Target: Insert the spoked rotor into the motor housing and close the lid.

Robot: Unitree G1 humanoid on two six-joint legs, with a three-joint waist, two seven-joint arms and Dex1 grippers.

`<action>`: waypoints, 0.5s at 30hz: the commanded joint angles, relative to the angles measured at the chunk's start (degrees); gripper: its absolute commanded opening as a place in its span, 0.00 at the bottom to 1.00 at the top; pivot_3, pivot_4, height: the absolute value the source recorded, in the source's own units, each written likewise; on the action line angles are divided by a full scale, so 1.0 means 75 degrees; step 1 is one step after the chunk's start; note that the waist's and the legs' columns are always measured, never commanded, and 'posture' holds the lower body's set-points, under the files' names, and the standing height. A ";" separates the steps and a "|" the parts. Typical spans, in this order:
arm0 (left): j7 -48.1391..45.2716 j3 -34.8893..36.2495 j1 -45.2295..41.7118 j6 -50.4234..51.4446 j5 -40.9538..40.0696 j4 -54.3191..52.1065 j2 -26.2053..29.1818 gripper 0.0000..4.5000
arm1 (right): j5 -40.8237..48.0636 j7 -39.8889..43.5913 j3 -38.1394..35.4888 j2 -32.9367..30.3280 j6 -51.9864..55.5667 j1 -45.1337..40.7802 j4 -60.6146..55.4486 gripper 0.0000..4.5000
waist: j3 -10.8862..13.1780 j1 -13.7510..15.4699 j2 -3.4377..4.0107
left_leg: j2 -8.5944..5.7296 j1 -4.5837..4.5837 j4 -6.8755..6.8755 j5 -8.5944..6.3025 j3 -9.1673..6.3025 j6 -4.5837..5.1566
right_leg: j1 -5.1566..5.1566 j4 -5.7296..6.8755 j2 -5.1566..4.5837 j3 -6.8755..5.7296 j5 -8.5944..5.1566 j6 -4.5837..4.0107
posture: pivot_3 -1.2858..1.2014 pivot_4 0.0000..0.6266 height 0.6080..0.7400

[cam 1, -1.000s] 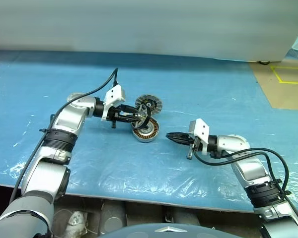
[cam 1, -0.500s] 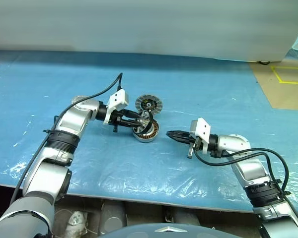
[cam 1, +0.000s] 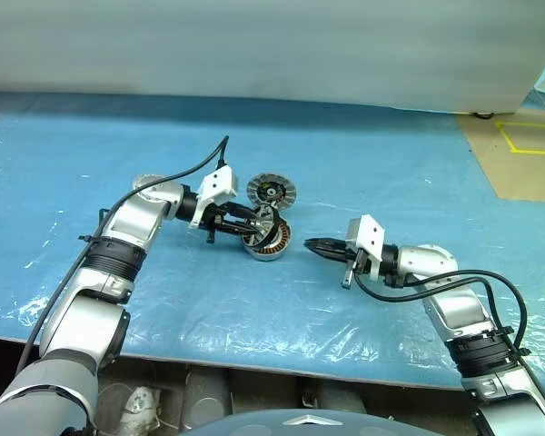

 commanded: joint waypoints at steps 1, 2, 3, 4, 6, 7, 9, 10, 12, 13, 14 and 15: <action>0.0113 -0.0141 -0.0127 -0.0160 0.0254 0.0125 0.0072 0.29 | 0.0064 -0.0035 -0.0090 0.0031 -0.0150 -0.0112 -0.0087 0.00 | 0.0000 0.0000 0.0000 | 0.0000 0.0000 0.0000 0.0000 0.0000 0.0000 | 0.0000 0.0000 0.0000 0.0000 0.0000 0.0000 | 0.52 0.24 1.00; 0.0125 -0.0161 -0.0144 -0.0179 0.0301 0.0159 0.0066 0.29 | 0.0057 -0.0038 -0.0086 0.0034 -0.0154 -0.0120 -0.0084 0.00 | 0.0000 0.0000 0.0000 | 0.0000 0.0000 0.0000 0.0000 0.0000 0.0000 | 0.0000 0.0000 0.0000 0.0000 0.0000 0.0000 | 0.52 0.24 1.00; 0.0137 -0.0173 -0.0159 -0.0195 0.0336 0.0190 0.0057 0.29 | 0.0050 -0.0041 -0.0081 0.0038 -0.0156 -0.0127 -0.0083 0.00 | 0.0000 0.0000 0.0000 | 0.0000 0.0001 0.0001 0.0000 0.0000 0.0000 | 0.0001 0.0000 0.0000 0.0000 0.0000 0.0000 | 0.52 0.24 1.00; 0.0159 -0.0190 -0.0178 -0.0201 0.0383 0.0218 0.0054 0.29 | 0.0045 -0.0046 -0.0075 0.0043 -0.0155 -0.0136 -0.0089 0.00 | 0.0000 0.0000 0.0000 | 0.0000 0.0001 0.0001 0.0000 0.0000 0.0000 | 0.0001 0.0000 0.0000 0.0000 0.0000 0.0000 | 0.52 0.24 1.00; 0.0181 -0.0242 -0.0216 -0.0214 0.0494 0.0263 0.0063 0.29 | 0.0041 -0.0054 -0.0070 0.0053 -0.0157 -0.0152 -0.0092 0.00 | 0.0000 0.0000 0.0000 | 0.0000 0.0002 0.0001 0.0000 0.0000 0.0000 | 0.0002 0.0000 0.0000 0.0000 0.0000 0.0000 | 0.52 0.24 1.00; 0.0180 -0.0252 -0.0220 -0.0205 0.0513 0.0267 0.0062 0.29 | 0.0038 -0.0055 -0.0070 0.0055 -0.0161 -0.0150 -0.0095 0.00 | 0.0000 0.0001 0.0000 | 0.0000 0.0002 0.0001 0.0000 0.0000 0.0000 | 0.0002 0.0000 0.0000 0.0000 0.0000 0.0000 | 0.52 0.24 1.00; 0.0179 -0.0262 -0.0226 -0.0201 0.0534 0.0279 0.0050 0.29 | 0.0032 -0.0056 -0.0073 0.0060 -0.0168 -0.0147 -0.0100 0.00 | 0.0000 0.0004 0.0000 | 0.0000 0.0002 0.0002 0.0000 0.0000 0.0000 | 0.0003 0.0000 -0.0001 0.0000 0.0000 0.0000 | 0.52 0.24 1.00; 0.0183 -0.0275 -0.0229 -0.0191 0.0554 0.0283 0.0050 0.29 | 0.0031 -0.0057 -0.0075 0.0063 -0.0169 -0.0145 -0.0108 0.00 | 0.0000 0.0007 0.0000 | -0.0001 0.0001 0.0003 0.0000 0.0000 0.0000 | 0.0003 0.0000 -0.0001 0.0000 0.0000 0.0000 | 0.52 0.24 1.00; 0.0200 -0.0281 -0.0236 -0.0217 0.0578 0.0305 0.0038 0.29 | 0.0028 -0.0062 -0.0075 0.0067 -0.0171 -0.0146 -0.0115 0.00 | 0.0000 0.0004 0.0000 | -0.0001 0.0000 0.0003 0.0000 0.0000 0.0000 | 0.0003 0.0000 -0.0002 0.0000 0.0000 0.0000 | 0.52 0.24 1.00; 0.0243 -0.0270 -0.0241 -0.0281 0.0586 0.0316 0.0019 0.29 | 0.0025 -0.0066 -0.0073 0.0068 -0.0173 -0.0147 -0.0116 0.00 | 0.0000 0.0003 0.0000 | -0.0001 0.0000 0.0003 0.0000 0.0000 0.0000 | 0.0003 -0.0001 -0.0001 0.0000 0.0000 0.0000 | 0.52 0.24 1.00; 0.0264 -0.0278 -0.0245 -0.0266 0.0594 0.0307 -0.0001 0.45 | 0.0020 -0.0073 -0.0071 0.0070 -0.0176 -0.0148 -0.0113 0.00 | 0.0000 0.0003 0.0000 | -0.0001 0.0001 0.0002 0.0000 0.0000 0.0000 | 0.0003 -0.0001 -0.0001 0.0000 0.0000 0.0000 | 0.52 0.24 1.00; 0.0295 -0.0294 -0.0254 -0.0257 0.0621 0.0301 -0.0017 0.49 | 0.0016 -0.0082 -0.0065 0.0070 -0.0175 -0.0153 -0.0113 0.00 | 0.0000 0.0003 0.0000 | 0.0000 0.0001 0.0001 0.0000 0.0000 0.0000 | 0.0002 0.0000 0.0000 -0.0001 0.0000 0.0000 | 0.52 0.24 1.00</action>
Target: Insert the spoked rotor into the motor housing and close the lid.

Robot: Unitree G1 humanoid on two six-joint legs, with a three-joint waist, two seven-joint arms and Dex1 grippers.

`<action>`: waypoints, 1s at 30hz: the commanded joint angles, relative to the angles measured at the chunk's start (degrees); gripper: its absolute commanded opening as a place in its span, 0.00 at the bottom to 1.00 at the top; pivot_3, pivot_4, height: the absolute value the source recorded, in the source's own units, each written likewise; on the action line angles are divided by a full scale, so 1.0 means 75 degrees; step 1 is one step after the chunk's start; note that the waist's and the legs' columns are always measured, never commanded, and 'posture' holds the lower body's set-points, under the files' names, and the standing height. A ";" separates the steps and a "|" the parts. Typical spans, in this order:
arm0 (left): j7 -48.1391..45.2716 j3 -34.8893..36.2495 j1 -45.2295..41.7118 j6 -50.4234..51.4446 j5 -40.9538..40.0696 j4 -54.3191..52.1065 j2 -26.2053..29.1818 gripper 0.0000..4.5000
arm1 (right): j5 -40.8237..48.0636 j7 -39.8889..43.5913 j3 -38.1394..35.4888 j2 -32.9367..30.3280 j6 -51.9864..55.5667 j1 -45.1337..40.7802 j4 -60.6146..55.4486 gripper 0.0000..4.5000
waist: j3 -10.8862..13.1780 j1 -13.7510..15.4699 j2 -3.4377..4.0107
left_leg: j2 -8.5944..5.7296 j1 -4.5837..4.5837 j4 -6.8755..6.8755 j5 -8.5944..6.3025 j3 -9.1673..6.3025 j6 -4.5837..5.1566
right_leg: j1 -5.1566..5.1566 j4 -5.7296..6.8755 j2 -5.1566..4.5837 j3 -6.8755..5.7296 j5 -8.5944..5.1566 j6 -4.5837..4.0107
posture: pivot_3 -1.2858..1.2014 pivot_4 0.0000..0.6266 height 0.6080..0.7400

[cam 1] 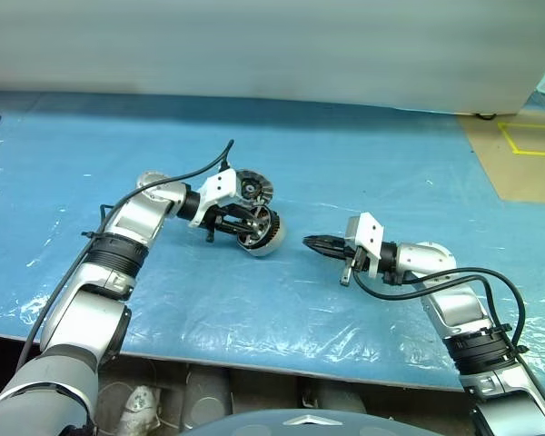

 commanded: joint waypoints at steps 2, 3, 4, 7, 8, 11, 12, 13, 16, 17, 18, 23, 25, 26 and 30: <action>0.0269 -0.0034 -0.0131 -0.0074 0.0123 -0.0029 -0.0082 0.63 | 0.0038 -0.0042 -0.0059 0.0020 -0.0139 -0.0069 -0.0135 0.00 | 0.0000 -0.0002 0.0000 | 0.0001 -0.0001 0.0000 0.0000 0.0000 0.0000 | -0.0001 -0.0001 0.0001 0.0000 0.0000 0.0000 | 0.52 0.24 1.00; 0.0251 0.0018 -0.0166 0.0088 0.0028 -0.0112 -0.0116 0.69 | 0.0038 -0.0050 -0.0058 0.0022 -0.0137 -0.0069 -0.0135 0.00 | 0.0000 -0.0002 0.0000 | 0.0000 -0.0001 0.0000 0.0000 0.0000 0.0000 | -0.0001 -0.0002 0.0000 0.0000 0.0000 0.0000 | 0.52 0.24 1.00; 0.0238 0.0089 -0.0202 0.0210 -0.0077 -0.0199 -0.0150 0.69 | 0.0038 -0.0056 -0.0056 0.0024 -0.0135 -0.0073 -0.0130 0.00 | 0.0000 -0.0001 0.0000 | 0.0000 -0.0002 0.0000 0.0000 0.0000 0.0000 | 0.0000 -0.0002 0.0000 0.0000 0.0000 0.0000 | 0.52 0.24 1.00; 0.0297 0.0374 -0.0312 0.0455 -0.0408 -0.0483 -0.0209 0.69 | 0.0014 -0.0079 -0.0027 0.0046 -0.0139 -0.0066 -0.0107 0.00 | 0.0000 0.0000 0.0000 | 0.0000 -0.0002 0.0000 0.0000 0.0000 0.0000 | -0.0001 -0.0001 0.0000 0.0000 0.0000 0.0000 | 0.52 0.24 1.00; 0.0296 0.0430 -0.0325 0.0515 -0.0492 -0.0558 -0.0201 0.69 | 0.0006 -0.0085 -0.0016 0.0056 -0.0141 -0.0067 -0.0097 0.00 | 0.0000 0.0000 0.0000 | 0.0000 -0.0002 0.0000 0.0000 0.0000 0.0000 | -0.0001 -0.0001 0.0000 0.0000 0.0000 0.0000 | 0.52 0.24 1.00; 0.0431 0.0716 -0.0254 0.0887 -0.0880 -0.0808 -0.0255 0.61 | -0.0024 -0.0104 0.0024 0.0097 -0.0153 -0.0092 -0.0076 0.00 | 0.0000 -0.0005 0.0000 | 0.0001 -0.0002 -0.0001 0.0000 0.0000 0.0000 | -0.0001 -0.0001 0.0001 0.0000 0.0000 0.0000 | 0.52 0.24 1.00; 0.0442 0.0766 -0.0219 0.1017 -0.0980 -0.0895 -0.0264 0.56 | -0.0030 -0.0105 0.0026 0.0108 -0.0154 -0.0099 -0.0074 0.00 | 0.0000 -0.0005 0.0000 | 0.0000 -0.0002 -0.0001 0.0000 0.0000 0.0000 | -0.0001 -0.0001 0.0000 0.0000 0.0000 0.0000 | 0.52 0.24 1.00; 0.0428 0.0803 -0.0124 0.1190 -0.1109 -0.1055 -0.0261 0.48 | -0.0036 -0.0107 0.0021 0.0123 -0.0165 -0.0108 -0.0070 0.00 | 0.0000 -0.0006 0.0000 | 0.0000 -0.0002 -0.0001 0.0000 0.0000 0.0000 | -0.0001 -0.0001 0.0000 0.0000 0.0000 0.0000 | 0.52 0.24 1.00; 0.0476 0.0904 0.0367 0.1617 -0.1480 -0.1572 -0.0288 0.27 | 0.0015 -0.0109 -0.0043 0.0172 -0.0167 -0.0176 -0.0086 0.00 | 0.0000 -0.0011 0.0000 | -0.0001 -0.0002 -0.0002 0.0000 0.0001 0.0000 | -0.0001 -0.0004 0.0000 0.0002 0.0000 0.0000 | 0.52 0.24 1.00; 0.0521 0.0887 0.0542 0.1626 -0.1503 -0.1718 -0.0274 0.19 | 0.0043 -0.0107 -0.0068 0.0179 -0.0153 -0.0191 -0.0095 0.00 | 0.0000 -0.0014 0.0000 | 0.0000 -0.0002 -0.0003 0.0000 0.0001 0.0000 | -0.0001 -0.0004 0.0000 0.0001 0.0000 -0.0001 | 0.52 0.24 1.00; 0.0596 0.0880 0.0750 0.1669 -0.1550 -0.1894 -0.0285 0.11 | 0.0070 -0.0102 -0.0092 0.0184 -0.0143 -0.0203 -0.0105 0.00 | 0.0000 -0.0014 0.0000 | 0.0001 -0.0002 -0.0004 0.0000 0.0001 0.0000 | -0.0002 -0.0004 0.0001 0.0000 -0.0001 -0.0001 | 0.52 0.24 1.00; 0.1392 0.0874 0.1279 0.1326 -0.1386 -0.2158 -0.0530 0.01 | 0.0227 -0.0077 -0.0164 0.0208 -0.0053 -0.0219 -0.0180 0.00 | 0.0000 -0.0001 0.0000 | 0.0002 -0.0004 -0.0002 -0.0001 0.0000 0.0001 | -0.0003 -0.0004 0.0002 -0.0001 -0.0001 -0.0001 | 0.52 0.24 1.00; 0.1700 0.0787 0.1398 0.1058 -0.1233 -0.2150 -0.0655 0.01 | 0.0247 -0.0067 -0.0164 0.0200 -0.0044 -0.0221 -0.0184 0.00 | 0.0000 0.0007 0.0000 | 0.0001 -0.0006 0.0002 -0.0002 0.0000 0.0002 | -0.0001 -0.0004 -0.0001 -0.0001 -0.0001 -0.0001 | 0.52 0.24 1.00; 0.1814 0.0795 0.1423 0.1016 -0.1252 -0.2172 -0.0740 0.01 | 0.0248 -0.0063 -0.0161 0.0200 -0.0041 -0.0222 -0.0186 0.00 | 0.0000 0.0001 0.0000 | 0.0001 -0.0006 0.0005 -0.0002 0.0000 0.0002 | -0.0001 -0.0005 -0.0001 0.0000 -0.0001 -0.0001 | 0.52 0.24 1.00; 0.2182 0.0818 0.1337 0.0825 -0.1257 -0.2026 -0.1028 0.01 | 0.0246 -0.0051 -0.0150 0.0206 -0.0038 -0.0241 -0.0175 0.00 | 0.0000 -0.0008 0.0000 | 0.0002 -0.0004 0.0005 -0.0001 0.0000 0.0002 | -0.0001 -0.0004 0.0001 0.0000 0.0000 -0.0001 | 0.52 0.24 1.00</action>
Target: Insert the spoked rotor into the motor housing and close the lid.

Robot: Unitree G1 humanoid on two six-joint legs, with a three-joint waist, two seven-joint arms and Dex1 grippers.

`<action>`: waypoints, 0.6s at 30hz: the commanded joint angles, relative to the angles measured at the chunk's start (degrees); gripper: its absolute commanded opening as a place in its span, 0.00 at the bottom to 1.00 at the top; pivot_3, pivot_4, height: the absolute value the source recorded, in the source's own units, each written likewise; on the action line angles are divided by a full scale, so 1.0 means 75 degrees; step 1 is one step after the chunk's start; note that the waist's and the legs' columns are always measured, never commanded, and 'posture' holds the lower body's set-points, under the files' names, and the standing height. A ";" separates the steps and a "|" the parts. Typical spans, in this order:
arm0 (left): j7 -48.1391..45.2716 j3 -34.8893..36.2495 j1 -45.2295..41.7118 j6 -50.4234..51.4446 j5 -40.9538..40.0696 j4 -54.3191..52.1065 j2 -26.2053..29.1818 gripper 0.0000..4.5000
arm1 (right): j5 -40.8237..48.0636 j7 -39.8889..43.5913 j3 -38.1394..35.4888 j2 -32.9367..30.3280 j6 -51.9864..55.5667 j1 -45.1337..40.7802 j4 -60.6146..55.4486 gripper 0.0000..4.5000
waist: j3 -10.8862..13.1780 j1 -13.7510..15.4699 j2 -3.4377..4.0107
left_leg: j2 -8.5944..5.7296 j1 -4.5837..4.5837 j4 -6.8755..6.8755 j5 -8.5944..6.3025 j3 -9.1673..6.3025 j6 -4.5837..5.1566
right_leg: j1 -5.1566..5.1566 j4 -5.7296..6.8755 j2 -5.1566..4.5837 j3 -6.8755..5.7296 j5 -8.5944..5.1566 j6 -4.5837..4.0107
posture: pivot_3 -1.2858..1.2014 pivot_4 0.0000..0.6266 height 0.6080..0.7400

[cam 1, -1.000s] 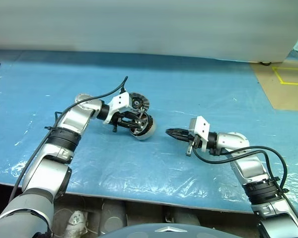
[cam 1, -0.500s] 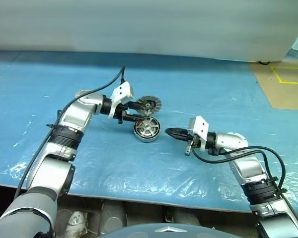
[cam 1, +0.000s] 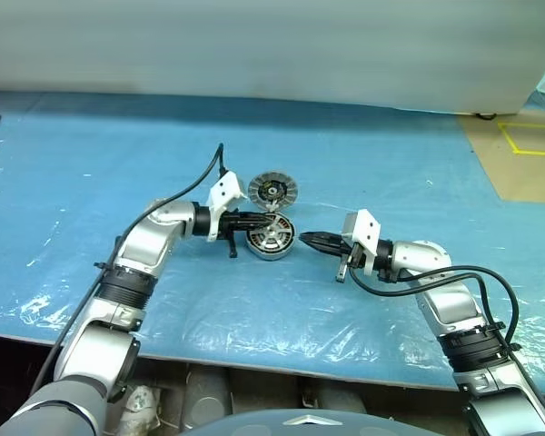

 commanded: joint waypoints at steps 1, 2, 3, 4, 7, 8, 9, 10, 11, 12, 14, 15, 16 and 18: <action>0.0237 0.0060 -0.0146 -0.0317 0.0019 -0.0075 -0.0115 0.01 | 0.0194 0.0016 -0.0149 -0.0001 -0.0049 -0.0132 -0.0236 0.00 | 0.0000 -0.0003 0.0000 | 0.0000 0.0000 -0.0001 0.0000 0.0000 0.0000 | 0.0000 0.0000 0.0000 0.0000 0.0000 0.0000 | 0.52 0.24 1.00; 0.0293 -0.0002 -0.0175 -0.0353 0.0087 0.0024 -0.0151 0.01 | 0.0187 0.0011 -0.0139 0.0008 -0.0048 -0.0138 -0.0239 0.00 | 0.0000 -0.0005 0.0000 | 0.0000 0.0000 -0.0001 0.0000 0.0000 0.0000 | 0.0000 0.0000 0.0001 0.0000 0.0000 0.0000 | 0.52 0.24 1.00; 0.0361 -0.0075 -0.0199 -0.0373 0.0178 0.0123 -0.0170 0.01 | 0.0182 0.0006 -0.0130 0.0014 -0.0047 -0.0141 -0.0247 0.00 | 0.0000 -0.0012 0.0000 | -0.0001 0.0000 -0.0001 0.0000 0.0000 0.0000 | 0.0000 0.0000 0.0001 0.0001 0.0000 0.0001 | 0.52 0.24 1.00; 0.0485 -0.0195 -0.0221 -0.0473 0.0383 0.0266 -0.0158 0.01 | 0.0180 -0.0002 -0.0125 0.0019 -0.0042 -0.0139 -0.0262 0.00 | 0.0000 -0.0017 0.0000 | -0.0001 0.0000 -0.0001 0.0000 0.0000 0.0000 | 0.0000 0.0000 0.0001 0.0001 0.0000 0.0001 | 0.52 0.24 1.00; 0.0720 -0.0483 -0.0201 -0.0523 0.0824 0.0508 -0.0103 0.01 | 0.0174 -0.0031 -0.0133 0.0025 -0.0037 -0.0120 -0.0291 0.00 | 0.0000 -0.0016 0.0000 | -0.0001 0.0002 -0.0002 0.0000 0.0000 0.0000 | -0.0001 0.0000 0.0002 0.0001 0.0001 0.0001 | 0.52 0.24 1.00; 0.0716 -0.0591 -0.0146 -0.0493 0.0924 0.0500 -0.0065 0.01 | 0.0166 -0.0047 -0.0145 0.0018 -0.0041 -0.0101 -0.0303 0.00 | 0.0000 -0.0016 0.0000 | -0.0001 0.0001 -0.0002 0.0000 0.0000 0.0000 | 0.0000 0.0000 0.0001 0.0001 0.0001 0.0002 | 0.52 0.24 1.00; 0.0678 -0.0664 -0.0090 -0.0428 0.0951 0.0461 -0.0039 0.01 | 0.0161 -0.0059 -0.0153 0.0013 -0.0040 -0.0088 -0.0310 0.00 | 0.0000 -0.0011 0.0000 | -0.0002 0.0001 -0.0002 0.0000 0.0000 0.0000 | 0.0000 0.0000 0.0001 0.0002 0.0001 0.0002 | 0.52 0.24 1.00; 0.0621 -0.0697 -0.0037 -0.0349 0.0922 0.0395 -0.0027 0.01 | 0.0158 -0.0066 -0.0159 0.0007 -0.0041 -0.0076 -0.0315 0.00 | -0.0001 -0.0010 0.0000 | -0.0001 0.0001 -0.0002 0.0000 -0.0001 0.0000 | 0.0000 -0.0001 0.0001 0.0000 0.0001 0.0002 | 0.52 0.24 1.00; 0.0566 -0.0715 0.0005 -0.0270 0.0879 0.0335 -0.0022 0.01 | 0.0153 -0.0071 -0.0161 0.0004 -0.0043 -0.0072 -0.0311 0.00 | 0.0000 -0.0009 0.0000 | -0.0003 0.0005 -0.0002 0.0000 -0.0001 -0.0001 | 0.0004 -0.0001 -0.0001 0.0002 0.0001 0.0002 | 0.52 0.24 1.00; 0.0479 -0.0722 0.0055 -0.0121 0.0789 0.0250 -0.0016 0.01 | 0.0147 -0.0076 -0.0159 0.0002 -0.0049 -0.0067 -0.0309 0.00 | -0.0001 -0.0011 0.0000 | -0.0002 0.0005 -0.0003 0.0000 -0.0001 -0.0001 | 0.0004 0.0000 0.0000 0.0001 0.0001 0.0002 | 0.52 0.24 1.00; 0.0427 -0.0745 0.0114 -0.0081 0.0785 0.0160 0.0021 0.01 | 0.0136 -0.0085 -0.0150 0.0007 -0.0053 -0.0072 -0.0299 0.00 | -0.0001 -0.0012 0.0000 | -0.0002 0.0008 -0.0003 0.0000 -0.0001 -0.0001 | 0.0004 0.0001 0.0000 0.0002 0.0001 0.0002 | 0.52 0.24 1.00; 0.0460 -0.0722 0.0122 -0.0095 0.0799 0.0148 0.0018 0.01 | 0.0129 -0.0087 -0.0143 0.0010 -0.0057 -0.0077 -0.0292 0.00 | -0.0001 -0.0011 0.0000 | -0.0002 0.0007 -0.0003 0.0000 -0.0001 -0.0001 | 0.0004 0.0001 0.0000 0.0002 0.0001 0.0002 | 0.52 0.24 1.00; 0.0497 -0.0677 0.0108 -0.0158 0.0807 0.0165 0.0005 0.01 | 0.0120 -0.0088 -0.0132 0.0017 -0.0064 -0.0090 -0.0275 0.00 | -0.0001 -0.0011 0.0000 | -0.0002 0.0007 -0.0003 0.0000 -0.0001 -0.0001 | 0.0004 0.0001 0.0000 0.0002 0.0001 0.0001 | 0.52 0.24 1.00; 0.0451 -0.0466 0.0090 -0.0322 0.0568 0.0077 -0.0101 0.01 | 0.0101 -0.0084 -0.0107 0.0037 -0.0086 -0.0123 -0.0230 0.00 | -0.0001 -0.0010 0.0000 | -0.0002 0.0007 -0.0002 -0.0001 -0.0001 -0.0001 | 0.0004 0.0000 0.0000 0.0002 0.0001 0.0001 | 0.52 0.24 1.00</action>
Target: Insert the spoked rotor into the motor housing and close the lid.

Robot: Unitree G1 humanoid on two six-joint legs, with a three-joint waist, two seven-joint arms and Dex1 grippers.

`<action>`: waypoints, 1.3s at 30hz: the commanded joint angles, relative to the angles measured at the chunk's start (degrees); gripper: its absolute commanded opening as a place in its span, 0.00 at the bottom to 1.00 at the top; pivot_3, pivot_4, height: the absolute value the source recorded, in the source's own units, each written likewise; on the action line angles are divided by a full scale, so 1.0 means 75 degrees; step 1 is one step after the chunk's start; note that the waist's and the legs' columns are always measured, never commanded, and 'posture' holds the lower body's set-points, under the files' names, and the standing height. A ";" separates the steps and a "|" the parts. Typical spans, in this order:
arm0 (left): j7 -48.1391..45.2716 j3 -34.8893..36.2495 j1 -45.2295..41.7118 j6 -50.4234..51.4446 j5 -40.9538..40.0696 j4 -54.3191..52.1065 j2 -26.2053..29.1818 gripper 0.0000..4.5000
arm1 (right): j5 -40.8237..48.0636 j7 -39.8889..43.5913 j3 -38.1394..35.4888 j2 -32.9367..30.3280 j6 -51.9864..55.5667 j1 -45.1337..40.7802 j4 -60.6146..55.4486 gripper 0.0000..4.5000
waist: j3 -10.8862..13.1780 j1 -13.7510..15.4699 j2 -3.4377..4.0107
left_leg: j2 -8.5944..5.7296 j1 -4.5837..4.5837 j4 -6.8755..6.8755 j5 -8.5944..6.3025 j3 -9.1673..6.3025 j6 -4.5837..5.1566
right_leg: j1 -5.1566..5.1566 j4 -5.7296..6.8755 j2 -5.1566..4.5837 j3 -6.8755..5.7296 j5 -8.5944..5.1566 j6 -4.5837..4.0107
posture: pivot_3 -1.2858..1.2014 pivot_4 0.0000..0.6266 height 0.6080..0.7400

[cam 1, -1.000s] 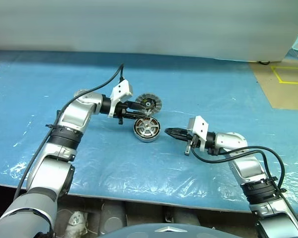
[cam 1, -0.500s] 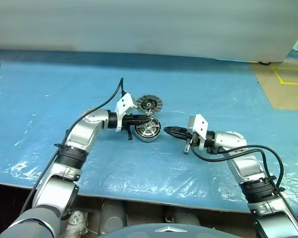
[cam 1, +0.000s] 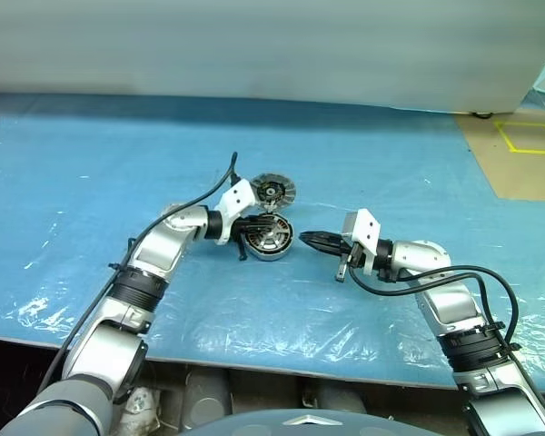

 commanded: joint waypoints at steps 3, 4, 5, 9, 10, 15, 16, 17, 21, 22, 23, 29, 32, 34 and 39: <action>-0.0185 0.0515 0.0134 0.0020 -0.0867 -0.0525 -0.0239 0.01 | 0.0091 -0.0025 -0.0089 0.0043 -0.0131 -0.0159 -0.0163 0.00 | 0.0000 0.0001 0.0000 | 0.0000 -0.0003 0.0000 0.0000 0.0000 0.0000 | -0.0001 0.0000 0.0000 -0.0001 0.0000 0.0000 | 0.52 0.24 1.00; -0.0237 0.0615 0.0164 0.0095 -0.1052 -0.0647 -0.0247 0.01 | 0.0089 -0.0019 -0.0088 0.0048 -0.0139 -0.0173 -0.0143 0.00 | 0.0000 0.0000 0.0000 | 0.0000 -0.0005 0.0000 0.0000 0.0000 0.0000 | -0.0002 -0.0001 0.0000 -0.0001 0.0000 0.0000 | 0.52 0.24 1.00; -0.0263 0.0704 0.0212 0.0085 -0.1174 -0.0755 -0.0217 0.01 | 0.0083 -0.0011 -0.0086 0.0051 -0.0150 -0.0185 -0.0125 0.00 | 0.0000 -0.0001 0.0000 | 0.0000 -0.0006 0.0000 0.0000 0.0000 0.0000 | -0.0003 -0.0001 0.0000 -0.0001 0.0000 0.0000 | 0.52 0.24 1.00; -0.0305 0.1195 0.0451 0.0310 -0.1748 -0.1192 0.0002 0.01 | 0.0096 0.0010 -0.0088 0.0063 -0.0148 -0.0221 -0.0115 0.00 | 0.0000 -0.0011 0.0000 | 0.0003 -0.0004 -0.0001 0.0000 0.0000 0.0001 | -0.0005 0.0001 0.0002 -0.0001 -0.0001 -0.0001 | 0.52 0.24 1.00; -0.0325 0.1345 0.0500 0.0411 -0.1941 -0.1309 0.0070 0.01 | 0.0096 0.0013 -0.0087 0.0066 -0.0149 -0.0224 -0.0114 0.00 | 0.0000 -0.0014 0.0000 | 0.0003 -0.0004 -0.0001 0.0000 0.0001 0.0001 | -0.0005 0.0001 0.0002 -0.0001 0.0000 -0.0001 | 0.52 0.24 1.00; 0.0090 0.2378 0.0271 0.0312 -0.2456 -0.1098 0.0343 0.01 | 0.0080 0.0030 -0.0061 0.0077 -0.0154 -0.0222 -0.0110 0.00 | 0.0001 -0.0005 0.0001 | 0.0002 -0.0005 0.0000 0.0000 0.0002 0.0000 | -0.0005 0.0000 0.0002 -0.0001 -0.0001 -0.0001 | 0.52 0.24 1.00; 0.0400 0.2581 0.0029 0.0038 -0.2297 -0.0712 0.0399 0.01 | 0.0079 0.0034 -0.0054 0.0081 -0.0149 -0.0233 -0.0110 0.00 | 0.0001 0.0006 0.0001 | 0.0002 -0.0005 0.0000 0.0000 0.0002 0.0000 | -0.0005 0.0000 0.0002 -0.0001 -0.0001 -0.0001 | 0.52 0.24 1.00; 0.0673 0.2720 -0.0208 -0.0216 -0.2121 -0.0315 0.0455 0.01 | 0.0078 0.0036 -0.0047 0.0088 -0.0143 -0.0247 -0.0106 0.00 | 0.0001 0.0010 0.0001 | 0.0001 -0.0005 0.0001 -0.0001 0.0001 0.0000 | -0.0004 0.0001 0.0002 -0.0002 -0.0001 -0.0001 | 0.52 0.24 1.00; 0.1290 0.2657 -0.1271 -0.1382 -0.1246 0.1613 0.0684 0.01 | 0.0068 0.0050 -0.0011 0.0122 -0.0113 -0.0323 -0.0097 0.00 | 0.0001 0.0001 0.0001 | -0.0001 -0.0006 0.0016 0.0000 0.0000 -0.0001 | 0.0000 -0.0001 0.0002 0.0003 0.0001 0.0002 | 0.52 0.24 1.00; 0.1386 0.2601 -0.1550 -0.1669 -0.1072 0.2110 0.0665 0.01 | 0.0067 0.0059 -0.0002 0.0125 -0.0108 -0.0335 -0.0111 0.00 | 0.0001 0.0002 0.0001 | -0.0005 -0.0005 0.0016 0.0000 0.0000 -0.0001 | 0.0001 -0.0001 0.0000 0.0005 0.0001 0.0002 | 0.52 0.24 1.00; 0.1476 0.2516 -0.1865 -0.1954 -0.0874 0.2676 0.0609 0.01 | 0.0072 0.0070 0.0008 0.0128 -0.0091 -0.0354 -0.0144 0.00 | 0.0001 0.0013 0.0001 | -0.0004 -0.0007 0.0016 0.0000 -0.0001 -0.0001 | 0.0001 -0.0003 0.0001 0.0004 0.0002 0.0004 | 0.52 0.24 1.00; 0.0619 0.2131 -0.3291 -0.3008 -0.0390 0.5591 -0.0163 0.01 | 0.0201 0.0098 0.0045 0.0140 0.0197 -0.0387 -0.0588 0.00 | 0.0002 0.0057 -0.0002 | -0.0007 -0.0019 0.0012 0.0002 -0.0014 -0.0002 | 0.0000 -0.0002 0.0001 -0.0006 0.0020 0.0034 | 0.52 0.24 1.00; 0.0136 0.2088 -0.3738 -0.3235 -0.0257 0.6526 -0.0477 0.01 | 0.0195 0.0052 0.0069 0.0157 0.0342 -0.0346 -0.0802 0.00 | 0.0006 0.0058 -0.0008 | -0.0007 -0.0020 0.0008 0.0002 -0.0014 -0.0002 | 0.0000 -0.0002 0.0002 -0.0007 0.0021 0.0036 | 0.52 0.24 1.00; -0.0150 0.2161 -0.4036 -0.3345 -0.0264 0.6978 -0.0729 0.01 | 0.0197 0.0012 0.0074 0.0158 0.0435 -0.0285 -0.0957 0.00 | 0.0008 0.0045 -0.0012 | -0.0005 -0.0016 0.0007 0.0002 -0.0014 -0.0002 | -0.0001 -0.0001 0.0003 -0.0007 0.0022 0.0037 | 0.52 0.24 1.00; -0.1141 0.2381 -0.4404 -0.2900 -0.0386 0.7529 -0.0989 0.01 | 0.0184 -0.0093 0.0080 0.0159 0.0603 -0.0108 -0.1252 0.00 | 0.0012 0.0064 -0.0019 | -0.0008 -0.0016 0.0006 -0.0012 -0.0016 -0.0025 | -0.0001 0.0000 -0.0001 -0.0007 0.0023 0.0039 | 0.52 0.24 1.00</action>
